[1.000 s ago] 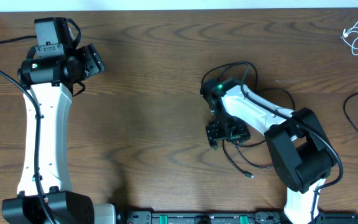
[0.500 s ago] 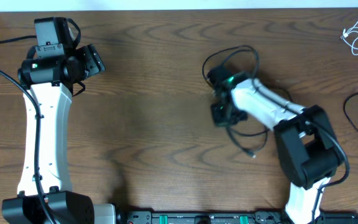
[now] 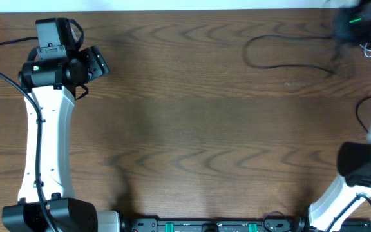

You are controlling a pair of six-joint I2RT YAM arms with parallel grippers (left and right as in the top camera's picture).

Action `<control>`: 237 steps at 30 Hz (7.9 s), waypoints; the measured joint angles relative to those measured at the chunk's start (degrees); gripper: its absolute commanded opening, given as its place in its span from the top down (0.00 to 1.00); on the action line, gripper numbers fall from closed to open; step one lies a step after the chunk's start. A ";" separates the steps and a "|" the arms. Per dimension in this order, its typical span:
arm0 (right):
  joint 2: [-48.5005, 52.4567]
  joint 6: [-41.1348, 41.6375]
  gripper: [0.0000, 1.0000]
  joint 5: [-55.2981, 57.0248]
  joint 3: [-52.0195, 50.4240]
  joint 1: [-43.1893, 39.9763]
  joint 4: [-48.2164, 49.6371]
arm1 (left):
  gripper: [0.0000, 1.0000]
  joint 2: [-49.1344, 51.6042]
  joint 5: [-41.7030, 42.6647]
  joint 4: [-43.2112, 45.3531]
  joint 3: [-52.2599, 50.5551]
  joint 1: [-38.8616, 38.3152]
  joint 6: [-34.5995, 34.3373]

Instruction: Untangle cables

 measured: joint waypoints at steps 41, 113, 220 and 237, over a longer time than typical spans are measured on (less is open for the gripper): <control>6.32 -2.64 0.01 -8.92 -1.90 -26.23 1.49 | 0.18 0.00 1.55 0.04 0.00 0.00 -1.07; -74.58 -12.98 0.01 -2.16 -80.83 11.67 50.10 | 0.01 0.00 1.55 0.11 0.00 0.00 -1.29; -112.39 -13.00 0.01 -1.44 -135.62 14.53 73.00 | 0.01 -54.25 1.66 57.27 -70.69 0.00 4.33; -112.39 -12.98 0.01 -1.29 -135.62 14.53 72.94 | 0.01 -79.21 2.82 61.86 -87.89 0.00 17.03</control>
